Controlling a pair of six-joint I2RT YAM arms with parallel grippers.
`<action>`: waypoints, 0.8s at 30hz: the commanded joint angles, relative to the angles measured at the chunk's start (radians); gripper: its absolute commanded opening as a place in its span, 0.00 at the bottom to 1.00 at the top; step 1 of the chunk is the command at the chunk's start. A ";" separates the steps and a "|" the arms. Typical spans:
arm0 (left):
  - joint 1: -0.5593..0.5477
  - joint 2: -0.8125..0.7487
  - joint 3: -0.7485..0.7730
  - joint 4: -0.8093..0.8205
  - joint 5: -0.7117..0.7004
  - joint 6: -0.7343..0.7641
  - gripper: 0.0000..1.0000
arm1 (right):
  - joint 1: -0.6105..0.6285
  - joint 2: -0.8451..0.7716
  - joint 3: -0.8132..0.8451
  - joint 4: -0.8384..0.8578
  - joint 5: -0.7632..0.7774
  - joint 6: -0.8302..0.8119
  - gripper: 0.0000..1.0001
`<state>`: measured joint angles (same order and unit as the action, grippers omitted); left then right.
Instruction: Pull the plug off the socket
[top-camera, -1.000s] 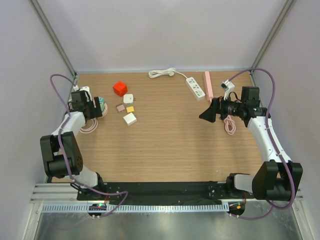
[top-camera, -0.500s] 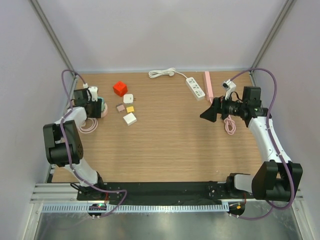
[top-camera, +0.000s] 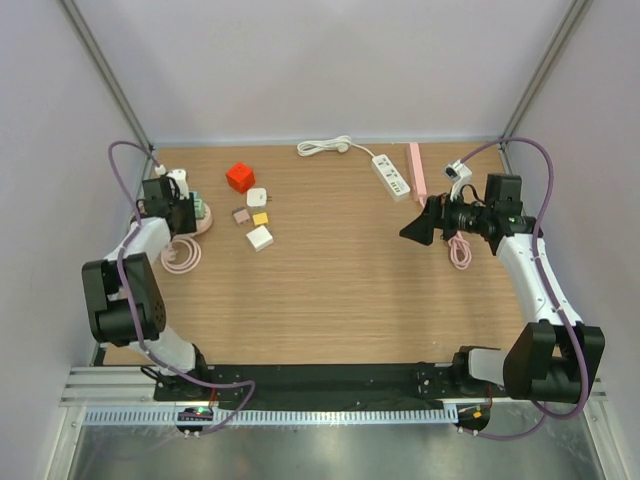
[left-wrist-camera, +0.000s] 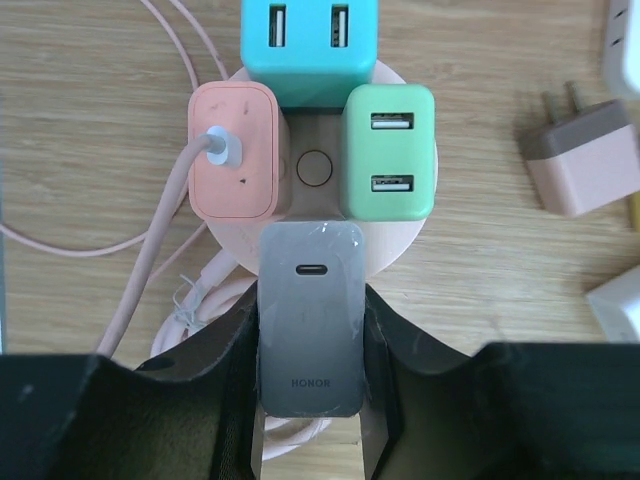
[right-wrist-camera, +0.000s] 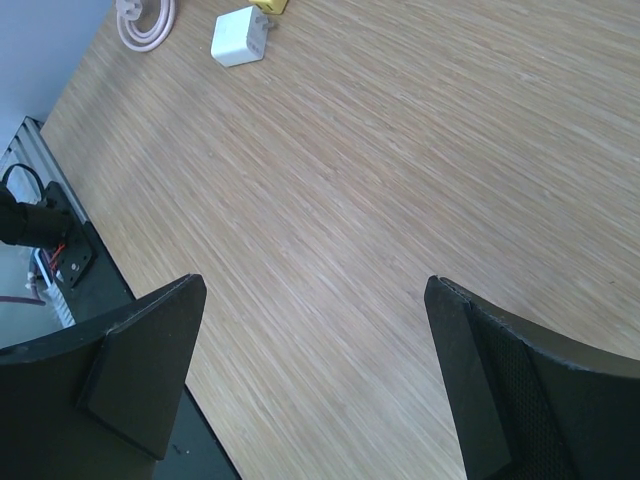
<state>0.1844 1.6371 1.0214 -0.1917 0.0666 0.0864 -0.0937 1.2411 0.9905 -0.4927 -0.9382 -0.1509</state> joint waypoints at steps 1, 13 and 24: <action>0.003 -0.182 0.016 0.123 0.004 -0.167 0.00 | -0.003 -0.020 -0.004 0.048 -0.034 0.027 1.00; -0.010 -0.417 -0.098 0.153 0.350 -0.530 0.00 | -0.001 -0.077 -0.154 0.401 -0.120 0.338 1.00; -0.146 -0.661 -0.210 0.187 0.441 -0.692 0.00 | 0.094 -0.052 -0.185 0.467 -0.106 0.396 0.98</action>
<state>0.0830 1.0798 0.8021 -0.1745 0.4366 -0.5259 -0.0185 1.1912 0.8009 -0.0811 -1.0439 0.2268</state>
